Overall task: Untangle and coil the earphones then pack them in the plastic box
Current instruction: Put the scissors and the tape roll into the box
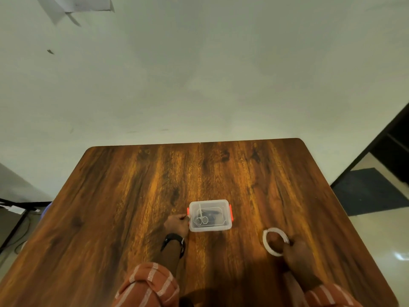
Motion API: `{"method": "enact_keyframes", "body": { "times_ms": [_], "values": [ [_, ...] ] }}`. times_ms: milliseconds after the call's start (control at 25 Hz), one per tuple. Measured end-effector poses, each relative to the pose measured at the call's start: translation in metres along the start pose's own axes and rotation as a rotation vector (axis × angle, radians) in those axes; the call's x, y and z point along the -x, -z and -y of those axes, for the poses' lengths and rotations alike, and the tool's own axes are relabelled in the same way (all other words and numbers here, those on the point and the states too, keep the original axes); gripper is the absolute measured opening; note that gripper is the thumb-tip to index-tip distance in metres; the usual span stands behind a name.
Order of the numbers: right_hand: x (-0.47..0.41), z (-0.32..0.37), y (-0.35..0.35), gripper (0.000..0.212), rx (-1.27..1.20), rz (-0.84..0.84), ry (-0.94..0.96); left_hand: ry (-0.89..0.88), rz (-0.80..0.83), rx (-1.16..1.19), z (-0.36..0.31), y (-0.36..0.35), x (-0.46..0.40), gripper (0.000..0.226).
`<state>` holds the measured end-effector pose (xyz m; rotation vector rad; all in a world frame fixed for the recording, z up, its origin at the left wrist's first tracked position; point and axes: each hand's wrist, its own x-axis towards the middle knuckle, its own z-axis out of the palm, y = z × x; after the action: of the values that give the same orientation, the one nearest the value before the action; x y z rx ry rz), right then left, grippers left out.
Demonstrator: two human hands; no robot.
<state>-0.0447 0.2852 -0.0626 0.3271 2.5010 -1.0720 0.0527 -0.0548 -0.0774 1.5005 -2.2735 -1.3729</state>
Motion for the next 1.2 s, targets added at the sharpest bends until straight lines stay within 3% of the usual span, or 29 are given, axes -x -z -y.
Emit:
{"method": "enact_keyframes", "body": {
  "times_ms": [280, 400, 600, 800, 1080, 1200],
  "values": [
    [0.008, 0.085, -0.044, 0.014, -0.062, 0.063, 0.321, 0.01, 0.005, -0.008, -0.007, 0.004, 0.008, 0.021],
    [0.014, 0.116, -0.08, 0.012, -0.116, 0.081, 0.307, -0.026, 0.025, -0.059, -0.009, 0.005, 0.009, 0.022],
    [0.022, 0.125, -0.12, 0.027, -0.112, 0.107, 0.251, -0.023, 0.043, -0.04, -0.008, 0.007, 0.009, 0.023],
    [0.017, 0.113, -0.124, 0.034, -0.056, -0.037, 0.228, 0.059, -0.058, 0.083, -0.008, 0.002, 0.015, 0.043],
    [0.002, 0.123, -0.11, 0.025, -0.262, 0.094, 0.117, 0.09, -0.01, 0.259, -0.04, -0.006, 0.017, 0.046],
    [-0.009, 0.13, -0.102, 0.025, -0.321, 0.125, 0.103, 0.071, 0.066, 0.23, -0.008, -0.041, -0.035, 0.055]
  ]
}}
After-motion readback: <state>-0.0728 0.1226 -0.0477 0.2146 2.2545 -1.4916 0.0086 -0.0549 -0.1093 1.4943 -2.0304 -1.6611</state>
